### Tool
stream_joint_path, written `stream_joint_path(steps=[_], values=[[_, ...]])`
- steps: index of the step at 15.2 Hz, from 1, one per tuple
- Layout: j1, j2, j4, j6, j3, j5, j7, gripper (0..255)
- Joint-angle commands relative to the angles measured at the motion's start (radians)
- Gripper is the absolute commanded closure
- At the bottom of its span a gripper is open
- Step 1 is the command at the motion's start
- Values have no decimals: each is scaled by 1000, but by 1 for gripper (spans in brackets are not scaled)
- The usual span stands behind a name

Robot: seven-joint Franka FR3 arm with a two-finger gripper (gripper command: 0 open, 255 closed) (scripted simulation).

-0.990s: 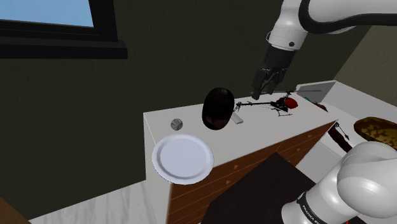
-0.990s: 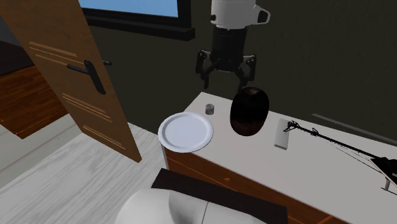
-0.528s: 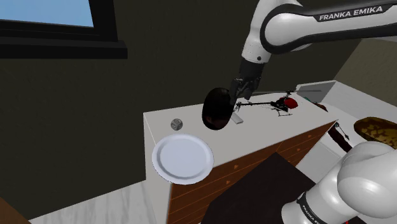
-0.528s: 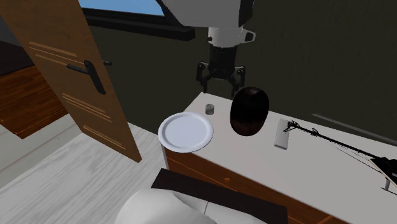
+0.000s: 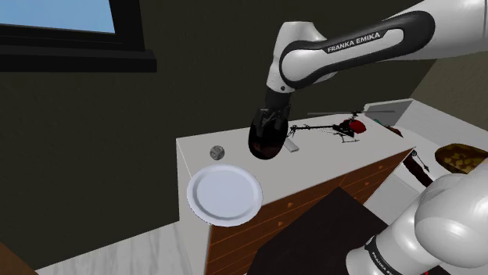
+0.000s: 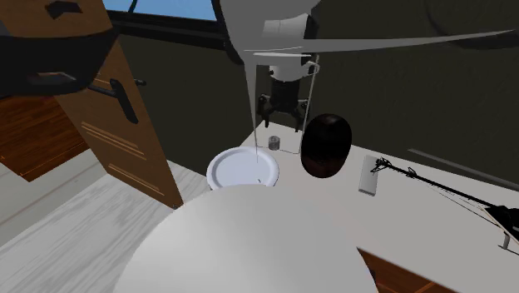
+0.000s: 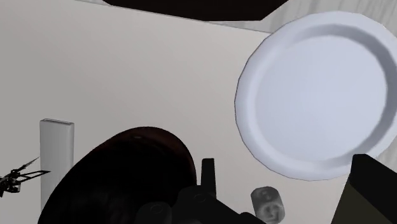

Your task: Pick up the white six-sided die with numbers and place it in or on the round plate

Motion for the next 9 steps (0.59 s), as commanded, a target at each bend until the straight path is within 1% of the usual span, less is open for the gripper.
stream_joint_path(steps=[1, 5, 9], values=[[2, 85, 46, 42, 9, -13, 16, 0], [9, 241, 139, 106, 16, -45, 44, 0], [22, 397, 253, 150, 16, -79, 71, 0]])
